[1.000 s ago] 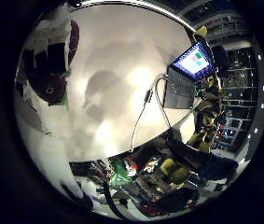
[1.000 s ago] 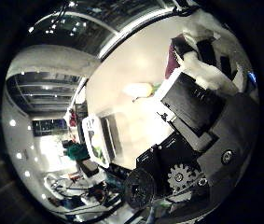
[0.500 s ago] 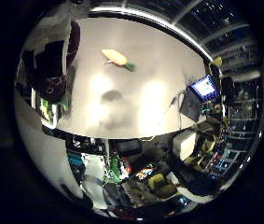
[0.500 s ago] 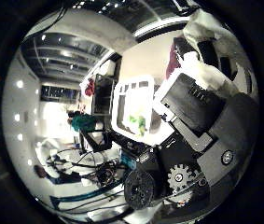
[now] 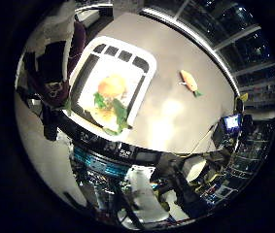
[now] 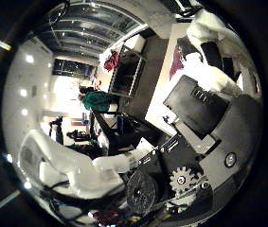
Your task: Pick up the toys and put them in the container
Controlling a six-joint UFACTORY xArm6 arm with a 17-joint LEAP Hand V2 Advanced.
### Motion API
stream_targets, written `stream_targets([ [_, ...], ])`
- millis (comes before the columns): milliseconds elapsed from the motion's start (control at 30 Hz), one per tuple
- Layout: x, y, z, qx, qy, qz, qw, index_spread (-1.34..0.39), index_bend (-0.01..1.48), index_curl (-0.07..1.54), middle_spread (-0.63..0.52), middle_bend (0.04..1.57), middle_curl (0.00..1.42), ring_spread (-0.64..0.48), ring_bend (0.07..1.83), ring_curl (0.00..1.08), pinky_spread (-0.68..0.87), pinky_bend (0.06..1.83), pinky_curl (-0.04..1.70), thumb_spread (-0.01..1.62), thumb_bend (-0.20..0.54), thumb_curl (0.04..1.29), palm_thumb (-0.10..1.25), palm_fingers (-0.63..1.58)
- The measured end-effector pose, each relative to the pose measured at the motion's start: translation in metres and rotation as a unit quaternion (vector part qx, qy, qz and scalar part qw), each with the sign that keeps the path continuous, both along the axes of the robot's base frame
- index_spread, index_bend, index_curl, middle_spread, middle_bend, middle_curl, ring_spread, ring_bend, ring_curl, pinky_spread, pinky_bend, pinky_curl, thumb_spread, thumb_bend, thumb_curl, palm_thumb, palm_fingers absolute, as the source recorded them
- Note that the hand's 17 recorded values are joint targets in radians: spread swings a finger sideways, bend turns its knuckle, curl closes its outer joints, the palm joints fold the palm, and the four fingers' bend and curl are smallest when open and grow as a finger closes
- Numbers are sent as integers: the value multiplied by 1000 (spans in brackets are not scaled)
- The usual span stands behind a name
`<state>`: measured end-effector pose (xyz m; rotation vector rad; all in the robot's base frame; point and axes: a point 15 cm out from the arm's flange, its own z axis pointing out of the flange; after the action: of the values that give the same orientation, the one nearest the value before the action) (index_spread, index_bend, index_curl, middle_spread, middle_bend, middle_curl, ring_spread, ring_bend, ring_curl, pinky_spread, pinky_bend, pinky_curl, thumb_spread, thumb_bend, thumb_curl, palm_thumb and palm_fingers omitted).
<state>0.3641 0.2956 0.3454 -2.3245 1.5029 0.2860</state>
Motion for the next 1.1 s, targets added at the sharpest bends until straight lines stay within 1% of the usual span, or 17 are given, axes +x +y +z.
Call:
stream_targets([
  [67, 6, 12, -4, 11, -7, -3, 1000, -264, 1021, 758, -110, 1287, 575, -173, 1434, 539, -243, 1098, 974, 751, -33, 793, 925, 1198],
  [133, 9, 20, -13, 14, -8, -1, 1000, -269, 973, 743, -113, 1256, 567, -176, 1427, 533, -263, 1085, 946, 772, -40, 767, 894, 1177],
  [167, 8, 22, -16, 12, -6, 1, 1000, -280, 901, 733, -121, 1230, 560, -179, 1424, 528, -285, 1077, 924, 759, -48, 757, 872, 1111],
  [200, 7, 24, -20, 10, -4, 7, 1000, -308, 691, 695, -139, 1146, 537, -203, 1386, 515, -353, 1089, 886, 745, -46, 740, 850, 873],
  [233, 5, 26, -21, 9, -3, 12, 1000, -312, 679, 706, -141, 1140, 540, -204, 1388, 523, -365, 1095, 885, 748, -43, 734, 849, 875],
  [267, 4, 26, -23, 6, -2, 17, 1000, -369, 539, 674, -157, 985, 502, -210, 1351, 520, -382, 1123, 884, 789, -22, 719, 864, 518],
  [300, 1, 26, -27, 1, 1, 28, 1000, -388, 558, 677, -153, 923, 483, -193, 1280, 504, -346, 1096, 893, 816, -14, 713, 873, 326],
  [333, -2, 27, -31, -3, 4, 40, 999, -412, 601, 680, -138, 842, 459, -137, 1150, 478, -264, 1034, 904, 835, -15, 707, 873, 51],
  [367, -7, 28, -35, -8, 9, 53, 999, -470, 580, 600, -109, 741, 406, -37, 965, 402, -104, 973, 854, 886, -23, 680, 863, -29],
  [400, -12, 27, -37, -12, 16, 62, 998, -497, 559, 538, -94, 682, 376, 13, 860, 322, 4, 919, 794, 907, -25, 664, 859, -16],
  [433, -17, 26, -40, -16, 23, 72, 997, -501, 552, 525, -91, 667, 368, 26, 845, 307, 38, 905, 778, 914, -25, 659, 859, -9],
  [467, -20, 24, -42, -19, 28, 79, 996, -510, 550, 497, -74, 630, 352, 73, 776, 267, 164, 813, 722, 938, -28, 636, 846, -8],
  [567, -19, 17, -39, -23, 24, 87, 996, -509, 520, 461, -61, 571, 331, 111, 721, 237, 322, 707, 635, 965, -25, 601, 841, 33],
  [633, -10, 3, -37, -29, 15, 82, 996, -500, 491, 442, -58, 544, 323, 116, 701, 227, 374, 648, 592, 973, -26, 584, 839, 58],
  [800, 26, -76, -28, -77, -19, 49, 996, -469, 406, 402, -51, 483, 311, 102, 629, 207, 420, 515, 496, 983, -24, 551, 842, 111],
  [967, 23, -165, -48, -125, -5, 37, 991, -460, 344, 381, -43, 426, 302, 93, 562, 188, 414, 450, 442, 985, -23, 534, 845, 158],
  [1100, 28, -237, -60, -162, -1, 17, 987, -460, 295, 370, -45, 372, 296, 86, 509, 177, 411, 403, 404, 984, -22, 521, 851, 202],
])
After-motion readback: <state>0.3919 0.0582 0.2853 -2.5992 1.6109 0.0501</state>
